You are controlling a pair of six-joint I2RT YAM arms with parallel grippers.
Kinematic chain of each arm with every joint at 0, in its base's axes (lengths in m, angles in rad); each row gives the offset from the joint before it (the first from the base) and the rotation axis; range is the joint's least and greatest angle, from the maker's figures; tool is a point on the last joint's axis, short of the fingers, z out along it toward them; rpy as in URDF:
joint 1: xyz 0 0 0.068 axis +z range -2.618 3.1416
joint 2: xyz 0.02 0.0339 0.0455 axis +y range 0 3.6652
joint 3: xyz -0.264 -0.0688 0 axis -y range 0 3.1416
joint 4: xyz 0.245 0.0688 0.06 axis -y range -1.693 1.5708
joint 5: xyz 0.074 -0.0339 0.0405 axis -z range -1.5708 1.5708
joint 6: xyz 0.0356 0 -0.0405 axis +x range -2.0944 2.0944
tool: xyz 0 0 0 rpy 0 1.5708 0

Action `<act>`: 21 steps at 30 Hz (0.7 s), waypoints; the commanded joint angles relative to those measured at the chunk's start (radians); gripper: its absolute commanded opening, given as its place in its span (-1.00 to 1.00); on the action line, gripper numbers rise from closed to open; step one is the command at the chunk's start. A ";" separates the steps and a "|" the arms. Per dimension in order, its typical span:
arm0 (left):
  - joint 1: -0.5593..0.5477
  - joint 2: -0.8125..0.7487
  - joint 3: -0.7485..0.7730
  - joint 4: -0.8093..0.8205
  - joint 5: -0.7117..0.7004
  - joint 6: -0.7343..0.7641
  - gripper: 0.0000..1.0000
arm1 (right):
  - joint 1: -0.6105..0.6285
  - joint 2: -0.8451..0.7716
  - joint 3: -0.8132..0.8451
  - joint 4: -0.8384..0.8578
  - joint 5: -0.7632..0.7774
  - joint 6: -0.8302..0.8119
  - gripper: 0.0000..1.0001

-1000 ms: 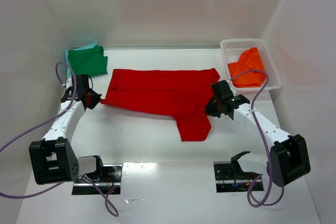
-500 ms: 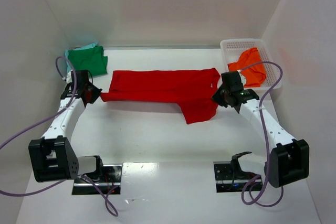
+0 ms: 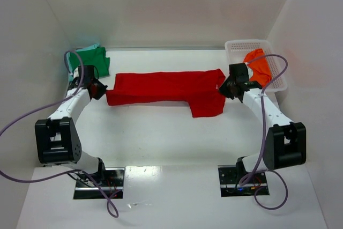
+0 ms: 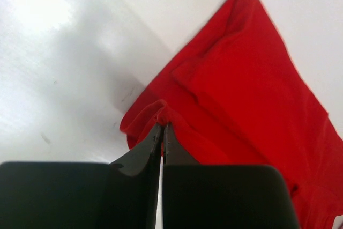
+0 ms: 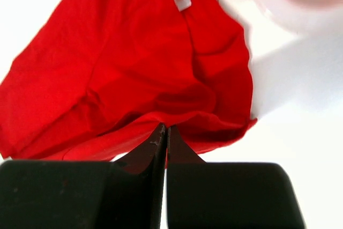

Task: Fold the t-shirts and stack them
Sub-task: Grap the side of the flattened tshirt closest away from the robot with both arms, then fold the other side of the tshirt into a rectangle

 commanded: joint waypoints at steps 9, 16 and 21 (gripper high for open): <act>-0.009 0.162 0.157 0.083 0.005 0.066 -1.00 | -0.054 0.168 0.174 0.128 0.026 -0.053 -0.99; -0.018 0.294 0.250 0.103 0.046 0.106 -1.00 | -0.063 0.280 0.216 0.137 0.026 -0.064 -0.99; -0.046 0.364 0.304 0.094 0.014 0.121 -1.00 | -0.081 0.331 0.226 0.147 0.026 -0.064 -0.99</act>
